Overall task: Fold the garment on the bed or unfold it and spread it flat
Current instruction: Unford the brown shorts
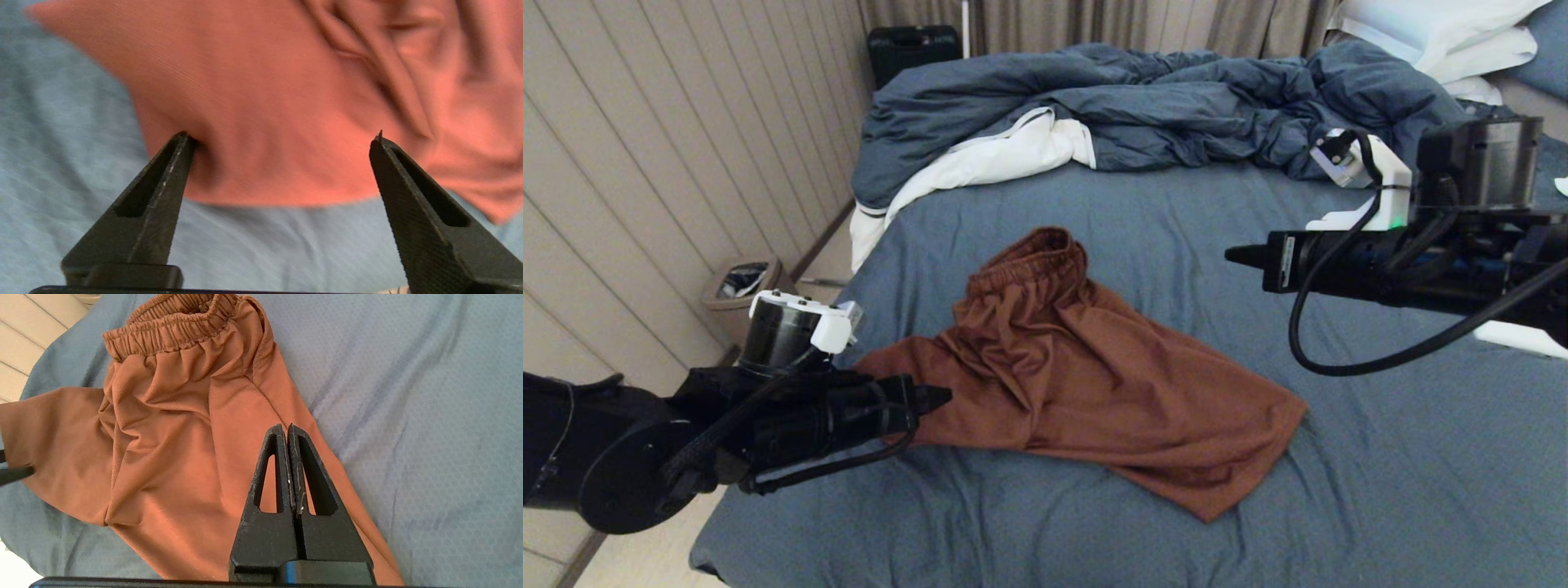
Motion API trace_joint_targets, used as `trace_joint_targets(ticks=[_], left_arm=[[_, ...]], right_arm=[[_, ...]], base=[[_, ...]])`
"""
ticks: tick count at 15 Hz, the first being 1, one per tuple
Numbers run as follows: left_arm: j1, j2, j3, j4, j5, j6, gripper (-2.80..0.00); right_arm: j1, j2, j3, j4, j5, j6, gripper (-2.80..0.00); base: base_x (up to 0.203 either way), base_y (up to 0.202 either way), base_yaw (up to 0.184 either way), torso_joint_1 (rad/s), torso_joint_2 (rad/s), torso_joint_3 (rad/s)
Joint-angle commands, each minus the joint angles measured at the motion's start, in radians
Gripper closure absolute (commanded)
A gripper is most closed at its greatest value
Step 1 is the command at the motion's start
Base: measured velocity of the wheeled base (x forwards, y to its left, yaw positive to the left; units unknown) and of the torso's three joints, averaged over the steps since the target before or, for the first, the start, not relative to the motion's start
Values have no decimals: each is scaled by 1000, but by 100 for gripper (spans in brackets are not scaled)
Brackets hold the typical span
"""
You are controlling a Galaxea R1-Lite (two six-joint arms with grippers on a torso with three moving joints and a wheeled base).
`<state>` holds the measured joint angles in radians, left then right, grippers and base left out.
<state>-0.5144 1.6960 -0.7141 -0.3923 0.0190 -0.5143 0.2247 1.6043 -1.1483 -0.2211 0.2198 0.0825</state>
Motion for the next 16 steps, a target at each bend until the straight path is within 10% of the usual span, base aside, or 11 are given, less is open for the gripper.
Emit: trace_joint_targets(ticks=[1, 7, 16], left_arm=[[-38, -103, 36, -24, 37, 15, -280], [-61, -306, 273, -31, 75, 193, -280], [-113, 85, 352, -257, 25, 277, -280]], right_arm=[[-1, -3, -7, -1, 2, 1, 0], [-4, 13, -21, 0, 3, 0, 0], [-19, 13, -31, 0, 4, 2, 0]], base=[[0, 0, 0, 0, 0, 0], [0, 0, 0, 0, 0, 0], [0, 0, 0, 0, 0, 0]])
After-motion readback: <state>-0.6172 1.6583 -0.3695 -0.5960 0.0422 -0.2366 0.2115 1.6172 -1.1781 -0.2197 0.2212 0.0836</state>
